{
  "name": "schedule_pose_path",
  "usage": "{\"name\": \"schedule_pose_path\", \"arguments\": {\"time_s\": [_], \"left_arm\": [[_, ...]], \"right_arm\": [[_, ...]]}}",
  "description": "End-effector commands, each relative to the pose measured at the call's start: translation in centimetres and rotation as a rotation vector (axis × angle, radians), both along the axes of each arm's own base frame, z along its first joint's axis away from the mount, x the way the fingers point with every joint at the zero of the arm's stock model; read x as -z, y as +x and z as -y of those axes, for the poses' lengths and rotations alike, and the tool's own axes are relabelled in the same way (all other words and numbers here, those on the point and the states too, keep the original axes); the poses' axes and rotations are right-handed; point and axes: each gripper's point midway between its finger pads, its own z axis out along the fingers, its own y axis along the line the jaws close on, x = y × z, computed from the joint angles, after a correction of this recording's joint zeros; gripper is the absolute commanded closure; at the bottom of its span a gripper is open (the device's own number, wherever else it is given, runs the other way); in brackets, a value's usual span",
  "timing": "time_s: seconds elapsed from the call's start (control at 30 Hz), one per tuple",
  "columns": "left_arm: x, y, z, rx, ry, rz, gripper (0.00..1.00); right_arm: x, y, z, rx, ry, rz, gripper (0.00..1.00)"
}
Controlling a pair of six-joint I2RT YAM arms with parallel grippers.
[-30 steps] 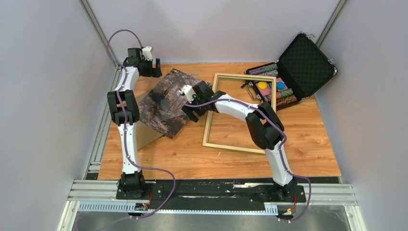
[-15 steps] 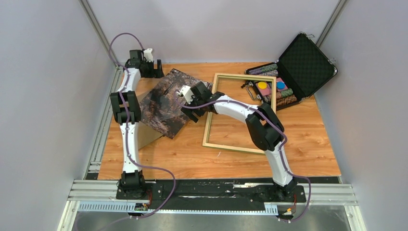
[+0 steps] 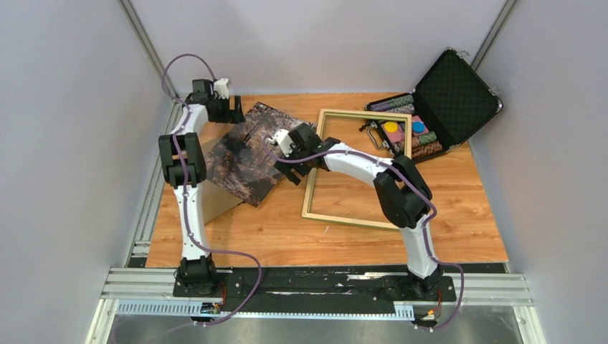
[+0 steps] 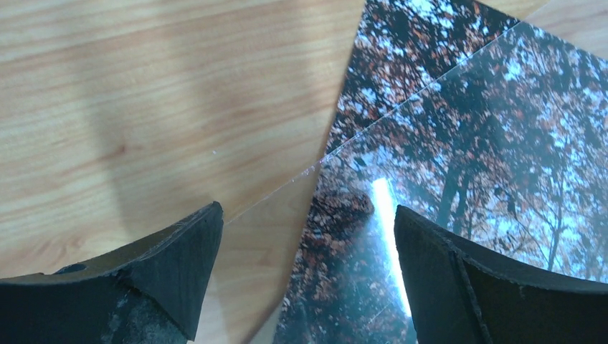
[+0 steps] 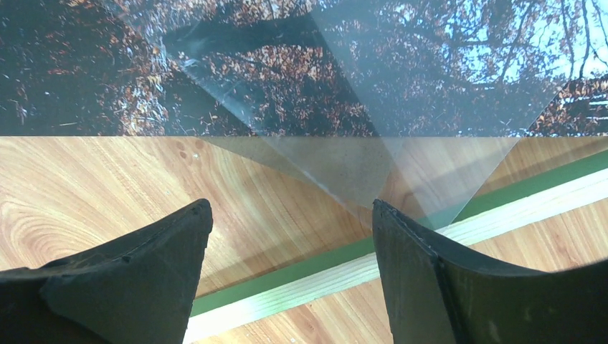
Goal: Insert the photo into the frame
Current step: Adjust the photo frame item at the center of the board.
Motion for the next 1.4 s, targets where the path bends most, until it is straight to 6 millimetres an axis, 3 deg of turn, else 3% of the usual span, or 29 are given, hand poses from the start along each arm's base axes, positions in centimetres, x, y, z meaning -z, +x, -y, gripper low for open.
{"name": "schedule_pose_path", "arguments": {"time_s": [0.0, 0.4, 0.6, 1.0, 1.13, 1.37], "left_arm": [[2.9, -5.0, 0.0, 0.006, -0.035, -0.185, 0.04], [1.7, -9.0, -2.7, -0.004, -0.038, -0.205, 0.07], [1.2, -11.2, -2.7, 0.026, -0.034, -0.222, 0.09], [0.7, -15.8, -2.3, 0.037, -0.04, -0.31, 0.12], [0.2, -17.2, -2.5, 0.012, -0.04, -0.322, 0.12], [-1.4, -18.1, -3.8, -0.081, -0.01, -0.291, 0.11]], "right_arm": [[-1.3, 0.6, 0.0, 0.014, -0.005, 0.047, 0.19], [-0.1, 5.1, 0.7, 0.075, -0.105, 0.152, 0.2], [-1.0, 7.0, 0.5, 0.088, -0.088, 0.183, 0.2], [-1.1, 10.9, -0.3, 0.106, -0.073, 0.234, 0.18], [-2.1, 12.7, -0.7, 0.147, -0.021, 0.248, 0.18], [-4.4, 13.3, -0.5, 0.198, 0.037, 0.252, 0.16]]}}
